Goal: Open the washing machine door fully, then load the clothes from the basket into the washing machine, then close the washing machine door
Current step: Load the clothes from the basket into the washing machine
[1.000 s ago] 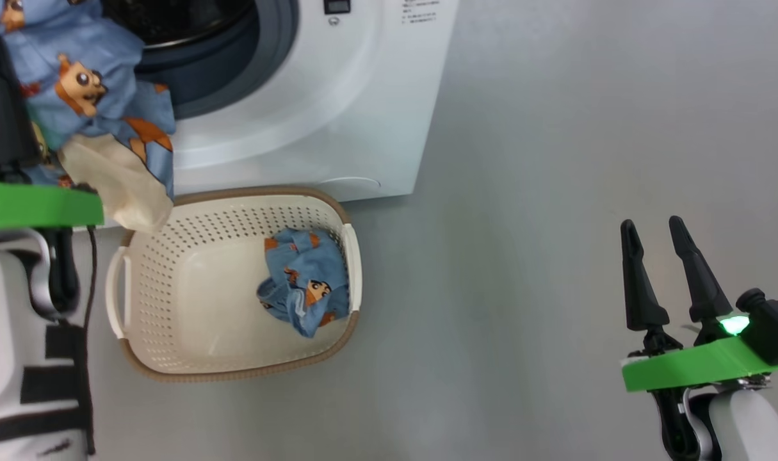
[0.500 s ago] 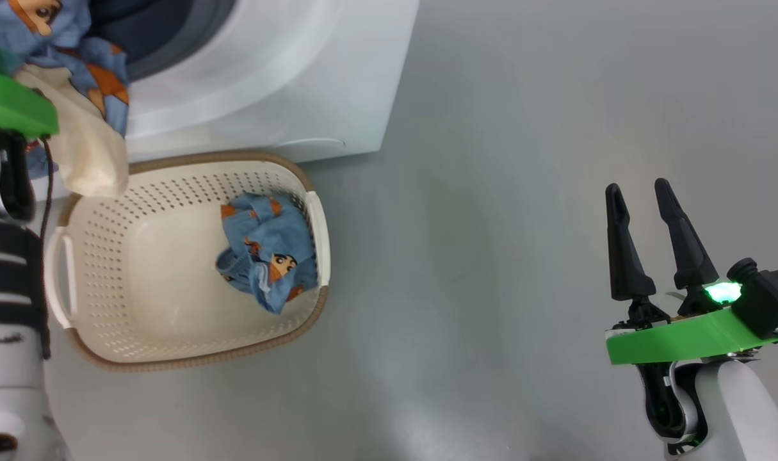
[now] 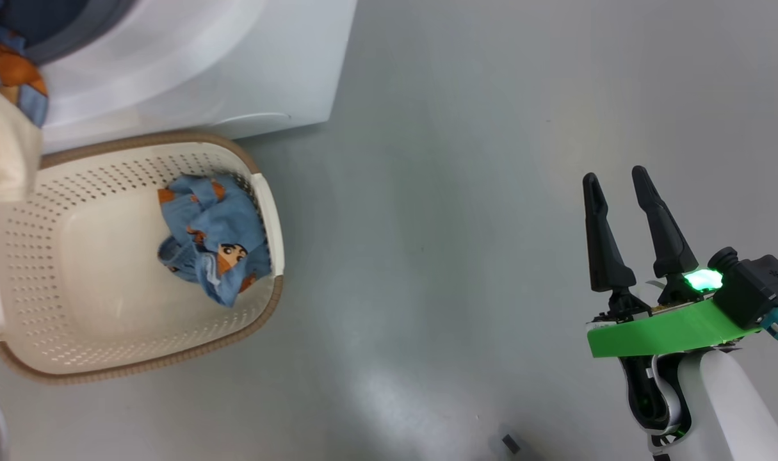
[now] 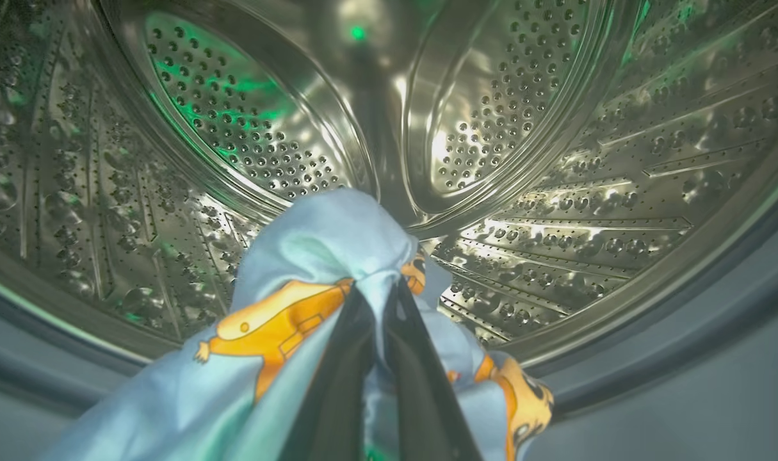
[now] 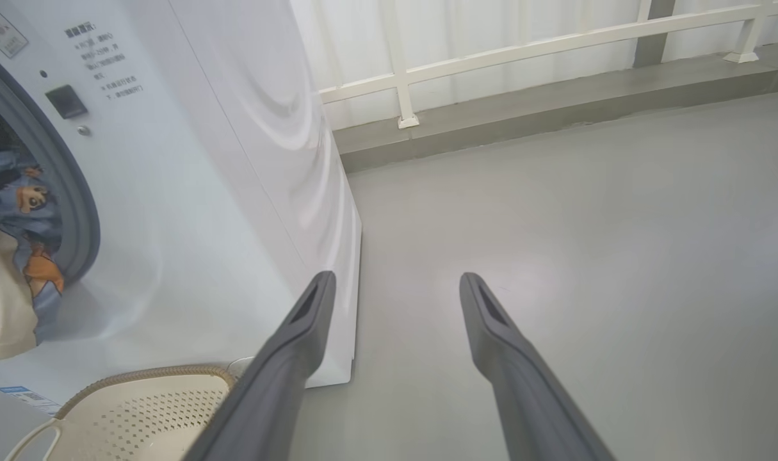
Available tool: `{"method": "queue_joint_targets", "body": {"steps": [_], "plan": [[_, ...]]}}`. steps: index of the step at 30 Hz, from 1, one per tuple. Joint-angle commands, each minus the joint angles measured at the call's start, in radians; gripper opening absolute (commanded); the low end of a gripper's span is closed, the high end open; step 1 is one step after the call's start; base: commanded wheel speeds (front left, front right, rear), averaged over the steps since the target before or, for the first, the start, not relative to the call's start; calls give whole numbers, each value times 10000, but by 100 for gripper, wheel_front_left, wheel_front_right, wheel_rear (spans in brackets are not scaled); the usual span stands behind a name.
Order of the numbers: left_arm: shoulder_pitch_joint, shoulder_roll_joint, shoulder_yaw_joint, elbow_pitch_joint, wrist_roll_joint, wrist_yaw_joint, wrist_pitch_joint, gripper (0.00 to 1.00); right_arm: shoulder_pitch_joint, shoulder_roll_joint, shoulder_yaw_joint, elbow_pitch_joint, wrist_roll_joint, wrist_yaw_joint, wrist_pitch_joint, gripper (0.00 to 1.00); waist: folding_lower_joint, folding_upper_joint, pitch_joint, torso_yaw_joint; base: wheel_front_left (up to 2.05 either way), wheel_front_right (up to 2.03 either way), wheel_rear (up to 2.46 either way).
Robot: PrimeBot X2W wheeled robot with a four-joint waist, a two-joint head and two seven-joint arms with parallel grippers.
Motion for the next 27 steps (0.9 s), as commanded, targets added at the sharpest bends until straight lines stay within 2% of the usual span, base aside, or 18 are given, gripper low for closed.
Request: {"method": "queue_joint_targets", "body": {"steps": [1, 4, 8, 9, 15, 19, 20, 21, 27], "plan": [[-380, 553, -37, -107, 110, 78, -63, 0, -8, 13, 265, -259, 186, 44, -51, 100, 0, 0, 251, -220, 0, 0, 0], [-914, 558, -90, -371, 120, 92, -63, 0, -14, 28, 258, -293, 200, 44, -51, 100, 0, 0, 370, -278, 0, 0, 0], [-1344, 552, -129, -1590, 130, 69, -63, 0, -102, 49, 260, -336, 210, 44, -51, 100, 0, 0, 554, -329, 0, 0, 0], [-1344, 552, -129, -1590, 130, 69, -63, 0, -102, 49, 260, -336, 210, 44, -51, 100, 0, 0, 554, -329, 0, 0, 0], [-1165, 651, 77, -3878, 188, 40, -63, 0, -252, 88, 324, -401, 232, 44, -51, 100, 0, 0, 800, -356, 0, 0, 0], [-635, 638, 401, -4898, 296, 83, -63, 0, -323, 104, 361, -459, 278, 44, -51, 100, 0, 0, 943, -336, 0, 0, 0], [-448, 572, 515, -4781, 239, 90, -63, 29, -325, 107, 364, -465, 281, 44, -51, 100, 0, 0, 945, -322, 0, 0, 0], [-291, 539, 506, -4550, 253, 80, -63, 100, -317, 109, 364, -470, 282, 44, -51, 100, 0, 0, 942, -304, 0, 0, 0], [-48, 489, 582, -3845, 347, 69, -63, 100, -304, 117, 384, -466, 281, 44, -51, 100, 0, 0, 926, -197, 0, 0, 0]]}}
